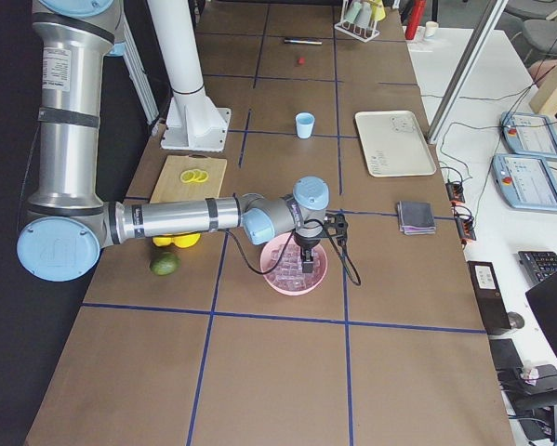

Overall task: Mash ice and strawberries in cup
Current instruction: 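Lower the right gripper into the bowl and grasp a third ice cube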

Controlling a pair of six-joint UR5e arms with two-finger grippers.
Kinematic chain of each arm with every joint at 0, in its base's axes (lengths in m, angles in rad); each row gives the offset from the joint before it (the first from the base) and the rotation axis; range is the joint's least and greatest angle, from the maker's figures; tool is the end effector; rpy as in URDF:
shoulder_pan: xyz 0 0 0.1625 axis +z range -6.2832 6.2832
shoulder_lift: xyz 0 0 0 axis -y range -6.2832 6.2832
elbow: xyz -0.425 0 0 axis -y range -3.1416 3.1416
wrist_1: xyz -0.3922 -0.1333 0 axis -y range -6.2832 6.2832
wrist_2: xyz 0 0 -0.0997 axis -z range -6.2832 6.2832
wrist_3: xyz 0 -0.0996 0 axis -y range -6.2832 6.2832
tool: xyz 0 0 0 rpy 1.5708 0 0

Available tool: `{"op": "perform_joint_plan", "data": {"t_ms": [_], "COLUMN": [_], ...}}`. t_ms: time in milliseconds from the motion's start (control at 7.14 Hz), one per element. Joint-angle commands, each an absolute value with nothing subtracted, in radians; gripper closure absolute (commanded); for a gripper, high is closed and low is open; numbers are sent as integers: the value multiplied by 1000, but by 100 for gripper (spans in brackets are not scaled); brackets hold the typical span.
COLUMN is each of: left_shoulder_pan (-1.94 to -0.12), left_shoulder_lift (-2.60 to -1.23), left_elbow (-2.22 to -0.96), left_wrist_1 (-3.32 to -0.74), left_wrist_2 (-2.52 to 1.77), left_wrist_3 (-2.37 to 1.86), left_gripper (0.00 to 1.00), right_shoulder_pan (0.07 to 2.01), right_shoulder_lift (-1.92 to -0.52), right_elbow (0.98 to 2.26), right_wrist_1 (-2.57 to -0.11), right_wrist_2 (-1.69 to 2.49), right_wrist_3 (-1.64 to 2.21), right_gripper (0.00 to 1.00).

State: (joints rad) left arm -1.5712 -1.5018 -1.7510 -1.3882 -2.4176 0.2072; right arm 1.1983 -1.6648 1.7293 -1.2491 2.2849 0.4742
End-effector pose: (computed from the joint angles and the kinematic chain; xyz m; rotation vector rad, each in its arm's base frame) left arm -0.0589 -0.4552 0.6159 0.0210 0.8498 0.1640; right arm -0.1085 -0.4646 0.5925 0.0473 -0.7940 -0.0416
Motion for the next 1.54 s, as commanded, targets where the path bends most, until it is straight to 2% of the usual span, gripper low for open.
{"op": "perform_joint_plan", "data": {"t_ms": [0, 420, 560, 840, 980, 1401], "left_shoulder_pan": [-1571, -1572, -1571, -1572, -1571, -1572], "left_shoulder_lift": [-1502, -1502, -1502, -1502, -1502, -1502], "left_elbow": [-1749, -1750, -1749, -1750, -1750, -1749], "left_wrist_1": [-1388, -1388, -1388, -1388, -1388, -1388], "left_wrist_2": [-2418, -2418, -2418, -2418, -2418, -2418], "left_wrist_3": [207, 207, 207, 207, 207, 207], "left_gripper": [0, 0, 0, 0, 0, 0], "right_shoulder_pan": [1184, 1143, 1143, 1143, 1144, 1153], "right_shoulder_lift": [-1655, -1655, -1657, -1657, -1655, -1655], "right_elbow": [1701, 1690, 1687, 1686, 1687, 1703], "right_wrist_1": [-1249, -1249, -1249, -1249, -1249, -1249], "right_wrist_2": [2279, 2278, 2278, 2278, 2278, 2289], "right_wrist_3": [488, 485, 486, 480, 479, 472], "right_gripper": [2, 5, 18, 79, 99, 100]}}
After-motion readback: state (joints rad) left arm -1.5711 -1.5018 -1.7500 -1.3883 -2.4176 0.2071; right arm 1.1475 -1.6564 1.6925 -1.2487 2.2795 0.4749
